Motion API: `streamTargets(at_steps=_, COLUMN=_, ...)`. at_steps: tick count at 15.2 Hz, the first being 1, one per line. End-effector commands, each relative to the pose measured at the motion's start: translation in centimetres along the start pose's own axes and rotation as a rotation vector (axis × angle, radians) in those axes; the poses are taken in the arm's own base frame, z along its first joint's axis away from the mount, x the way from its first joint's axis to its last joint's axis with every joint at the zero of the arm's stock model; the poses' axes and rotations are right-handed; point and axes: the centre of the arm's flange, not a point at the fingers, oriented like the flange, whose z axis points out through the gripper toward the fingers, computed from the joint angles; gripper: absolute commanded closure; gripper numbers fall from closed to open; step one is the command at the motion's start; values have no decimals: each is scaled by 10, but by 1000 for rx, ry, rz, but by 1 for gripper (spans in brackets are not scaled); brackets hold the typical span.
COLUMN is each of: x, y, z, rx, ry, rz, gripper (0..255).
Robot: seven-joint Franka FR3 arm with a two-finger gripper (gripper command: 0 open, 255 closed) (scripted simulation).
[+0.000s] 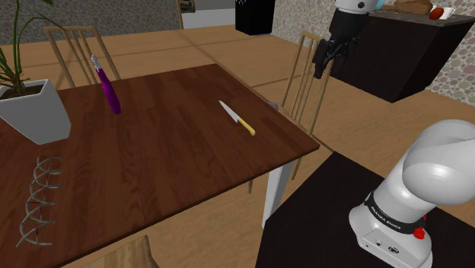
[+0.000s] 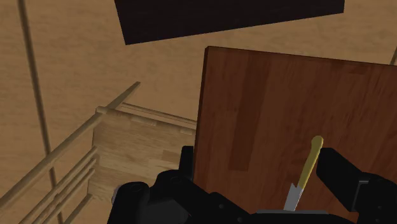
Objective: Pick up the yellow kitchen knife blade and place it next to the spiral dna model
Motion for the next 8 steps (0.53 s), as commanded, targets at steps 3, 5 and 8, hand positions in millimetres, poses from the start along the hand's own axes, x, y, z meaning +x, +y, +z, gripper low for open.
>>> streamTargets(at_steps=3, x=19, y=-13, z=15, rx=0, ry=-7, rz=6, gripper=0)
streamTargets(at_steps=5, x=37, y=-25, z=31, rx=1, ry=-14, rz=13, gripper=0)
streamTargets(at_steps=8, x=65, y=-43, z=54, rx=1, ry=-24, rz=22, gripper=0)
